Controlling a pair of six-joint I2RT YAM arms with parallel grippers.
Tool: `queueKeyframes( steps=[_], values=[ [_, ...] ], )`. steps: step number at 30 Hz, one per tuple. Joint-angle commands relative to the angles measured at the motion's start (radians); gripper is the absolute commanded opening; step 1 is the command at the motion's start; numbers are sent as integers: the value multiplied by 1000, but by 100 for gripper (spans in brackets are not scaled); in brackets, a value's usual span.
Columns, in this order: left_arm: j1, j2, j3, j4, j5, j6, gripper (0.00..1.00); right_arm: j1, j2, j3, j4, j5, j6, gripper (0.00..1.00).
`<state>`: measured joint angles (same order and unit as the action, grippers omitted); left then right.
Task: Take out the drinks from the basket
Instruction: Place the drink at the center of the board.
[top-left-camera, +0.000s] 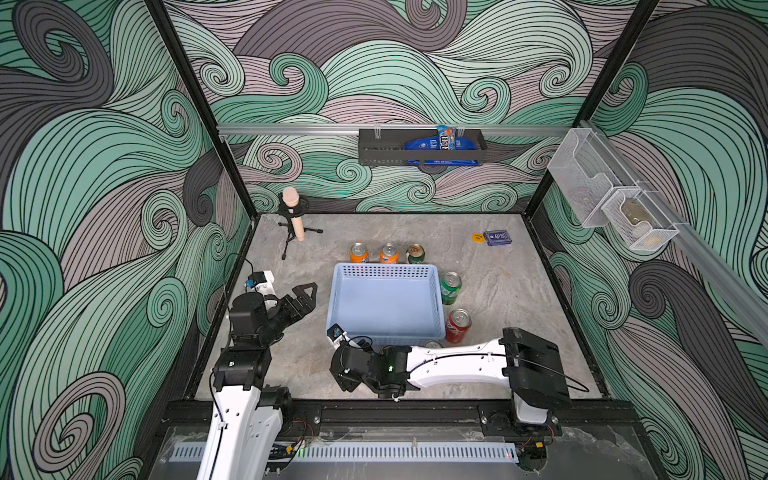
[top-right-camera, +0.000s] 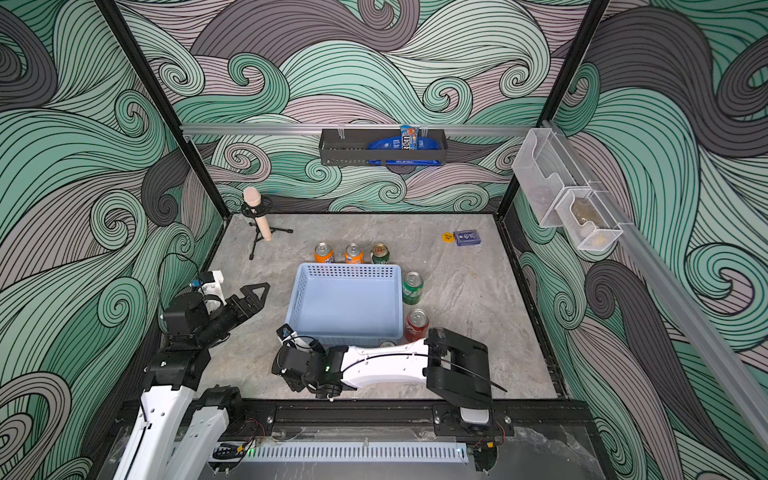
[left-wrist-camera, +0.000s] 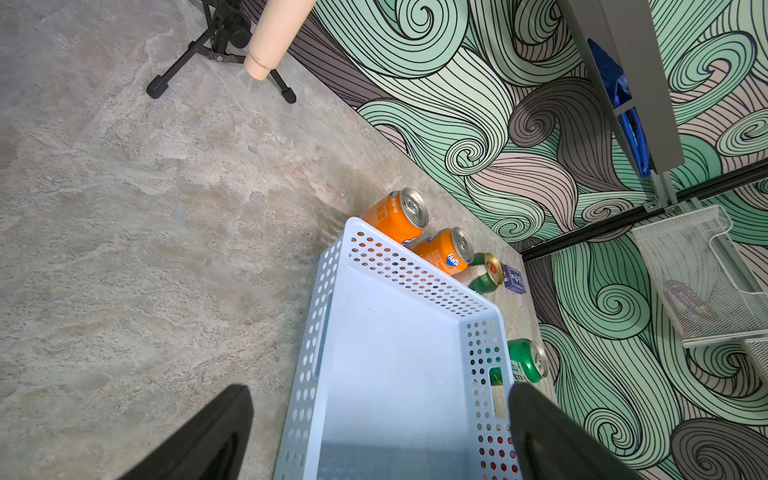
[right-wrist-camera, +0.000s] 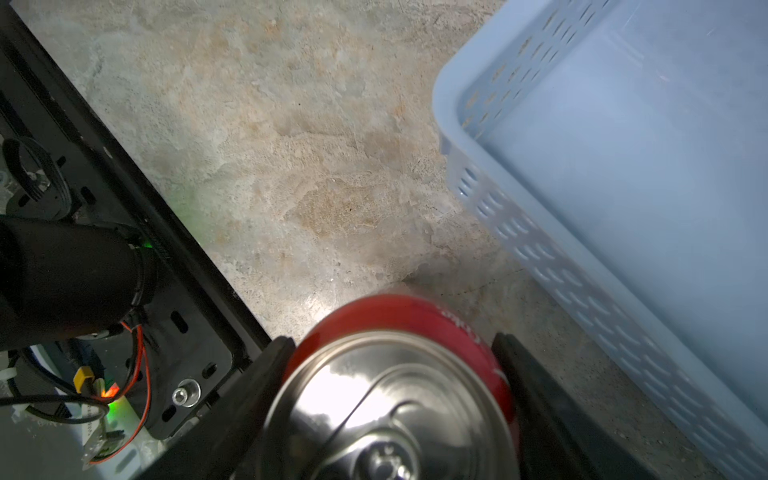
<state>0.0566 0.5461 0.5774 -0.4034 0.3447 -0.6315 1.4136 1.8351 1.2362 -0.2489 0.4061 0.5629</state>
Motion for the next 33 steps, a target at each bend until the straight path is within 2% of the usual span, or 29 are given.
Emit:
queueKeyframes(
  steps=[1,6,16,27,30,33],
  values=[
    [0,-3,28,15,-19,22,99,6,22,26,34,8,15,64],
    [0,-8,29,12,-36,26,99,9,21,29,34,6,14,78],
    [0,-9,44,15,-119,2,99,10,-38,41,32,43,-27,99],
    [0,7,84,124,-285,40,99,-37,-249,68,31,220,-162,100],
    [0,48,84,188,-319,59,99,-99,-353,24,32,276,-177,100],
    [-2,101,67,264,-352,75,99,-211,-486,-50,34,288,-184,100]
  ],
)
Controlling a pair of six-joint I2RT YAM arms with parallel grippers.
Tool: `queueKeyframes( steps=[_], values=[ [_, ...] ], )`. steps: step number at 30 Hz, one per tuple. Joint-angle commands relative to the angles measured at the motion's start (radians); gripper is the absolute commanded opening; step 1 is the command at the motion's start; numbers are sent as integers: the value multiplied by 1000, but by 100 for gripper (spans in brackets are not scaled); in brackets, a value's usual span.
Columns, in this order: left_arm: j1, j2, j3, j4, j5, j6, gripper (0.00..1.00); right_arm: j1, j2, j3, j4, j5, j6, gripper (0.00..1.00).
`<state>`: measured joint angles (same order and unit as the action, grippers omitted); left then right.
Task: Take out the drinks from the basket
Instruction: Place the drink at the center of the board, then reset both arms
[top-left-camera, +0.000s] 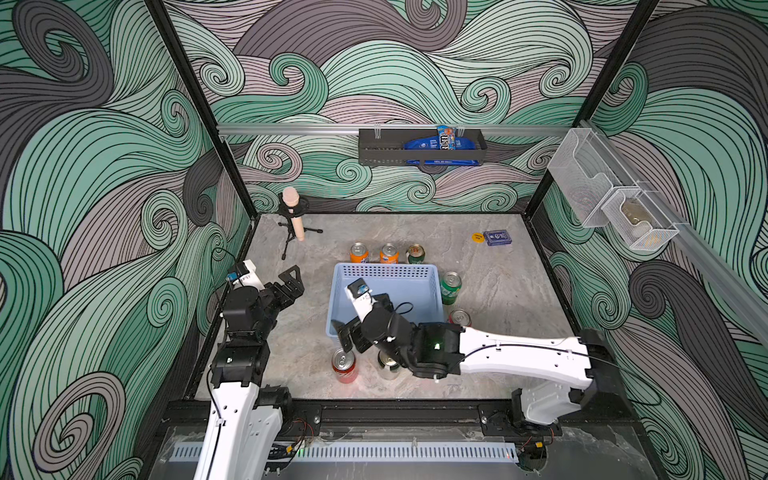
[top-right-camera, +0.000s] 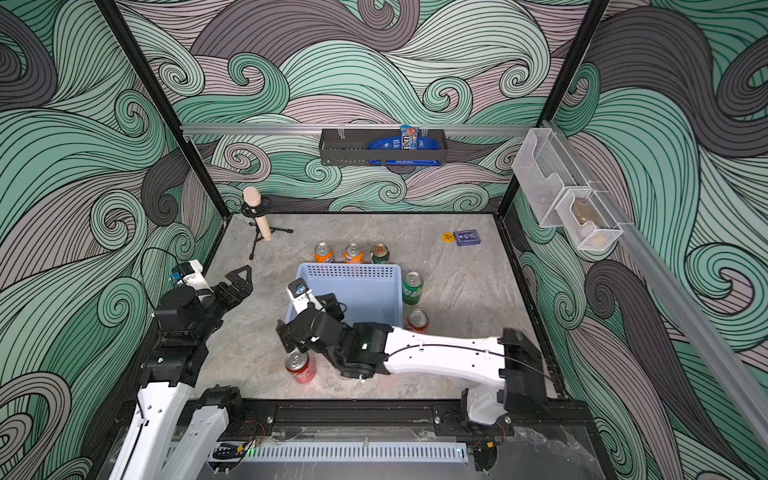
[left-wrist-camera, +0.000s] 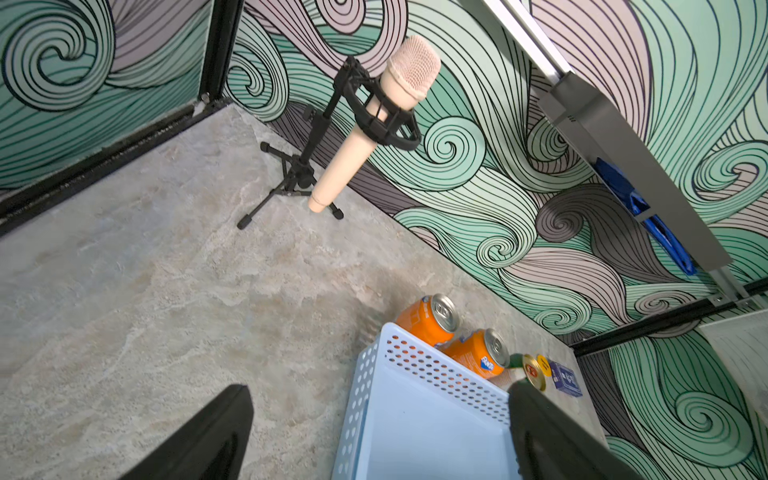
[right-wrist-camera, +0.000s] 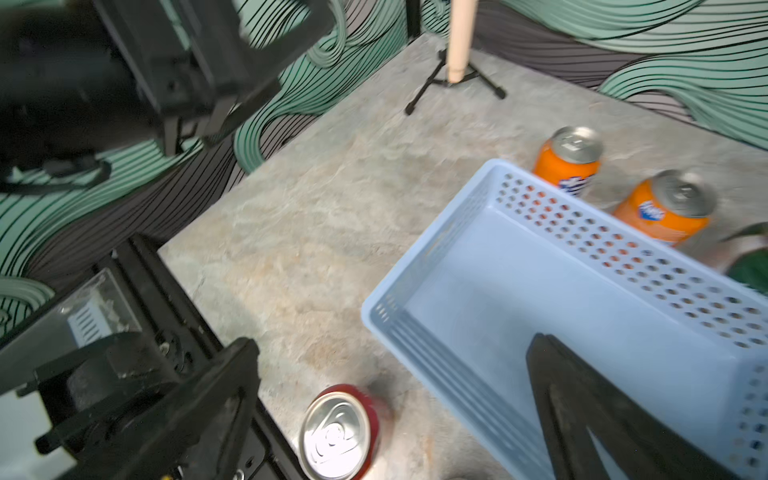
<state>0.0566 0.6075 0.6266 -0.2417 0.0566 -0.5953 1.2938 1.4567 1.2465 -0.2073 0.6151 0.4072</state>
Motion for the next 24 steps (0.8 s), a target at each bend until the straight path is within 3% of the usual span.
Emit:
queueKeyframes(
  steps=[1,5,11,13,19,24],
  values=[
    [-1,51,9,132,-85,45,99,-130,-148,-88,-7,77,-37,100],
    [-2,77,-67,274,-207,71,99,-356,-332,-237,1,81,-74,100],
    [-2,124,-213,504,-314,126,99,-757,-551,-497,118,-90,-137,100],
    [-2,156,-233,545,-358,124,99,-847,-588,-569,167,-118,-163,100],
    [-4,287,-275,660,-408,131,99,-1013,-586,-731,308,-72,-215,100],
    [-9,363,-360,831,-443,147,99,-1104,-570,-903,603,-63,-292,100]
  ],
)
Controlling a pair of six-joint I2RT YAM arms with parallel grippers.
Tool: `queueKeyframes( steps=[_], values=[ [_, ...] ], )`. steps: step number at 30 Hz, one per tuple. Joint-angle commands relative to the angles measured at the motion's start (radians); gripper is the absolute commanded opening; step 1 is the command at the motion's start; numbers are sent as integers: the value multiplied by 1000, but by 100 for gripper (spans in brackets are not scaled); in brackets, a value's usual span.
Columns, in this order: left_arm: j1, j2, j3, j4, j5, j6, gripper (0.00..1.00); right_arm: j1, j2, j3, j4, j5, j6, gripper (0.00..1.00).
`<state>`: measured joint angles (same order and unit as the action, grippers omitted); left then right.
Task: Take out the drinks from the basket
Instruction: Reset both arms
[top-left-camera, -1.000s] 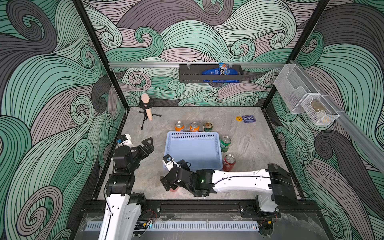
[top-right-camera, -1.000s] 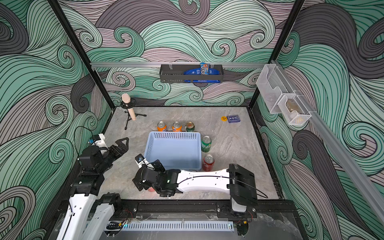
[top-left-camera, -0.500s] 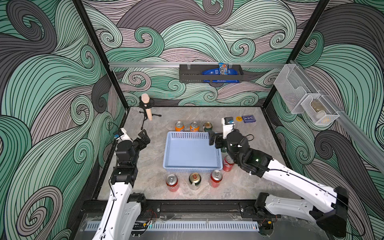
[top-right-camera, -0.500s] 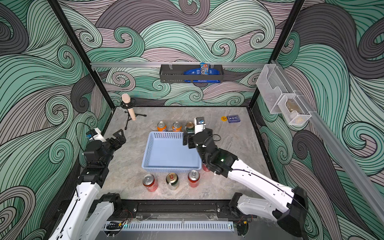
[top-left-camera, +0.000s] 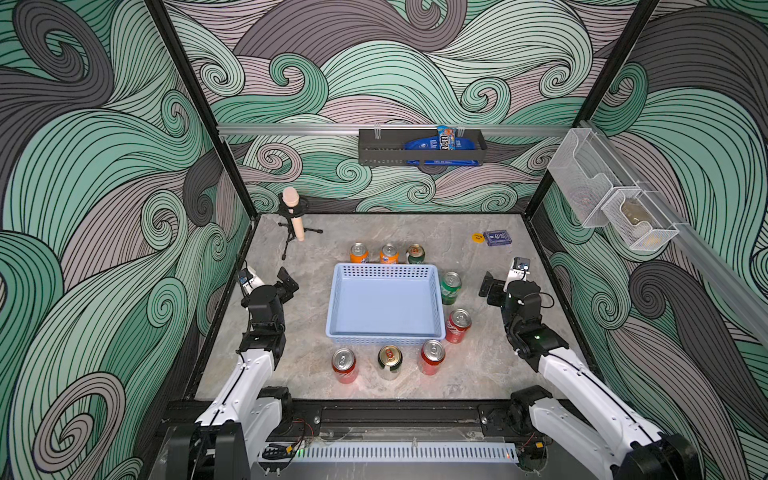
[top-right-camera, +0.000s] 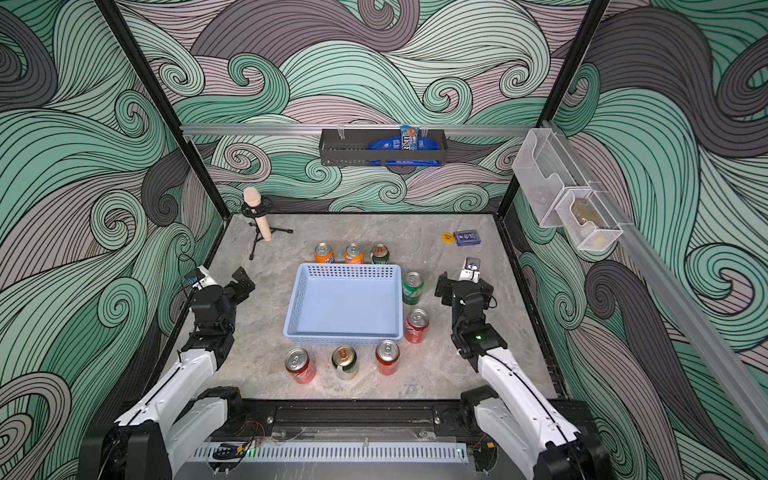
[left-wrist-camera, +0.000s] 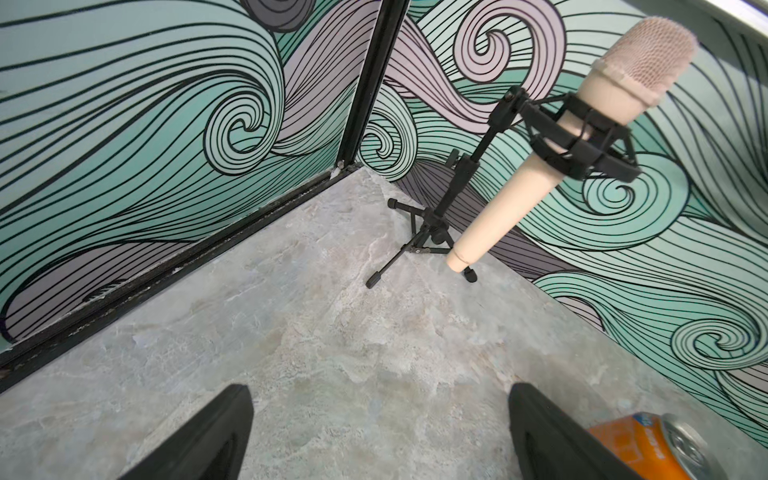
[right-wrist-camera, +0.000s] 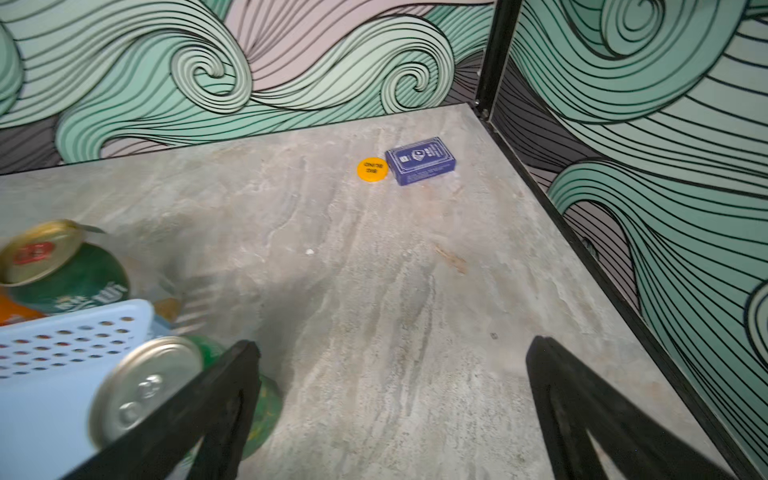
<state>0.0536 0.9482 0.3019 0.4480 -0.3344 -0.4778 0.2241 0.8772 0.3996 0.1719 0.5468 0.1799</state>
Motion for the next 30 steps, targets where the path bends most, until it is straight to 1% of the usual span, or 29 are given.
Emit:
queueKeyframes(
  steps=[1,4,6,9,10,11,13,16,17,19,21,22,23,24,25,26,27,28,29,30],
  values=[
    [-8,37,-57,177,-60,36,99,-52,20,-90,290,2,-72,100],
    [-19,84,-112,295,-78,55,99,-96,66,-146,417,-30,-76,100],
    [-24,130,-134,366,-78,70,99,-108,110,-176,512,-29,-87,100],
    [-28,220,-150,461,-77,89,99,-121,198,-177,601,-28,-96,100],
    [-28,249,-160,521,-73,98,99,-122,237,-177,641,-18,-103,100],
    [-29,265,-164,560,-51,109,99,-123,277,-177,681,-8,-111,100],
    [-29,285,-153,577,-41,104,99,-124,344,-168,723,2,-120,100],
    [-28,327,-129,598,-34,141,99,-123,417,-196,869,-1,-142,100],
    [-28,332,-122,601,-19,163,99,-124,421,-193,871,-8,-147,100],
    [-28,339,-122,627,-11,194,99,-131,445,-214,970,-21,-163,100],
    [-27,367,-141,709,-31,199,99,-135,468,-211,1011,-24,-168,100],
    [-26,409,-165,802,-38,205,99,-141,483,-212,1042,-44,-173,100],
    [-30,463,-181,921,-31,240,99,-144,503,-214,1083,-54,-178,100],
    [-29,518,-199,1020,16,282,99,-148,527,-223,1124,-68,-184,100],
    [-32,522,-201,1024,75,303,99,-156,572,-238,1198,-71,-182,100],
    [-34,515,-191,988,107,307,99,-165,630,-256,1298,-87,-187,100],
    [-34,514,-180,965,120,312,99,-166,652,-263,1332,-135,-202,100],
    [-35,517,-170,952,126,317,99,-166,669,-258,1316,-162,-208,100],
    [-37,520,-173,951,146,323,99,-166,704,-259,1379,-155,-214,100],
    [-38,527,-173,927,154,309,99,-167,697,-257,1361,-156,-213,100]
  ],
)
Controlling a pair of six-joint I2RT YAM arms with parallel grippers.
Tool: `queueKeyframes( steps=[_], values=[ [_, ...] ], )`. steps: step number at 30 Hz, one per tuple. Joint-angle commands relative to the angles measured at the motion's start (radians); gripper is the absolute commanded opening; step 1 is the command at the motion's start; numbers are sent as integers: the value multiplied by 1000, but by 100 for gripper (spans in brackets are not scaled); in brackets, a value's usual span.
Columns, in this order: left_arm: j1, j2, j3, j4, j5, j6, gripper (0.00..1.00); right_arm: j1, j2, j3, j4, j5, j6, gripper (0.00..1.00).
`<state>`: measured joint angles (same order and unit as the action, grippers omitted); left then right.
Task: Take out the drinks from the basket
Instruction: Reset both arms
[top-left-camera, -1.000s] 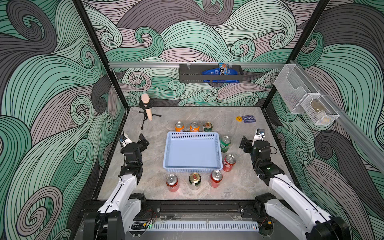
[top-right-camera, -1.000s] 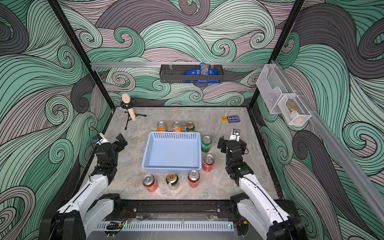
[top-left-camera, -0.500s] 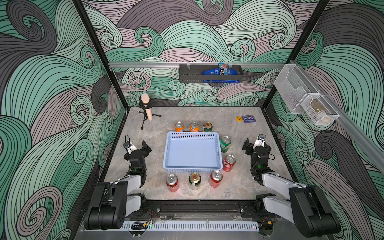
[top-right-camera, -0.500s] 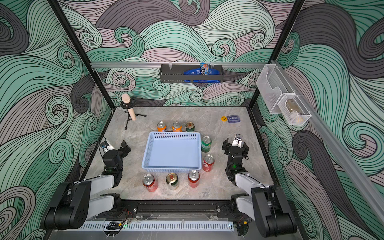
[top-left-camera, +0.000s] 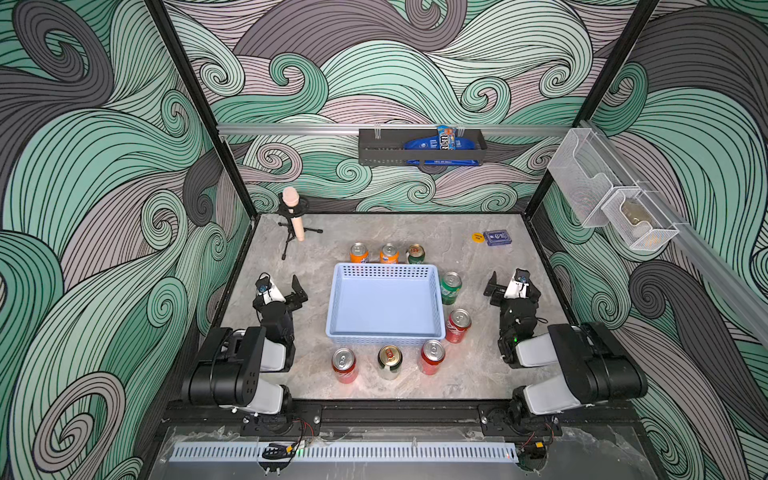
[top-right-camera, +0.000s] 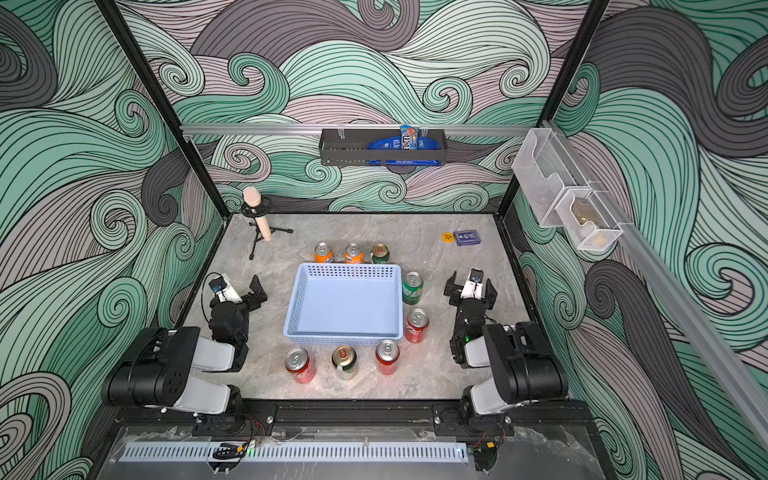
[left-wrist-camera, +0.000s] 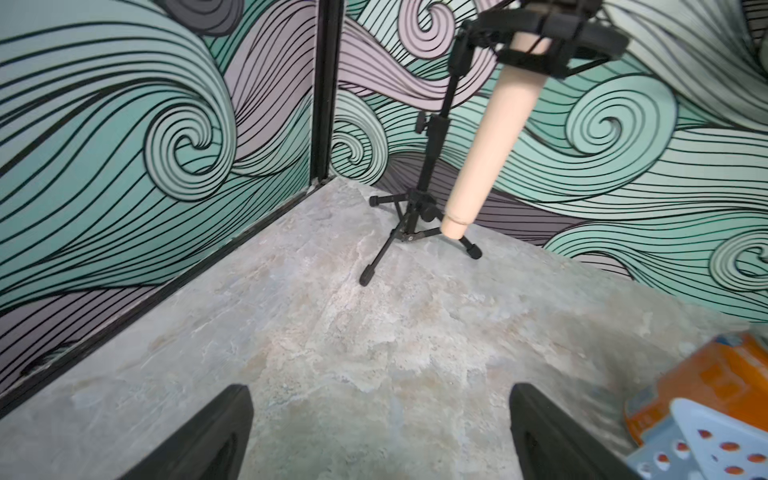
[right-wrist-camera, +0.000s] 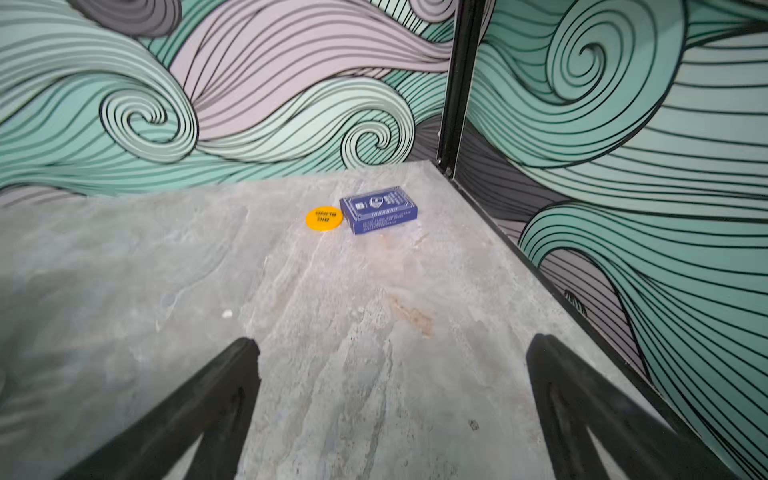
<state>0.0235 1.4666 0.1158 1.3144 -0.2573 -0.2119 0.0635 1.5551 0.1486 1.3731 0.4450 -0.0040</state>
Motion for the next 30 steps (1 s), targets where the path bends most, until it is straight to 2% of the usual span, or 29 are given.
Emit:
queueKeyframes(
  steps=[1,3,7,8,12,15,16,19,30],
  values=[
    [-14,50,7,127,77,68,99,-9,-7,3,94,-60,-17,100],
    [-26,132,-11,301,88,114,99,-17,13,5,128,-70,-16,100],
    [-27,48,55,39,87,84,99,-25,11,20,92,-81,-9,100],
    [-28,50,63,26,100,89,99,-25,9,22,87,-82,-8,100],
    [-28,123,57,162,179,143,99,-25,6,22,82,-84,-7,100],
    [-27,92,103,19,281,186,99,-26,5,20,84,-84,-8,100],
    [-27,98,118,-3,284,186,99,-25,4,21,82,-83,-8,100],
    [-27,118,87,93,265,180,99,-25,6,20,83,-83,-8,100],
    [-27,113,93,75,273,183,99,-25,5,20,84,-84,-8,100]
  ],
)
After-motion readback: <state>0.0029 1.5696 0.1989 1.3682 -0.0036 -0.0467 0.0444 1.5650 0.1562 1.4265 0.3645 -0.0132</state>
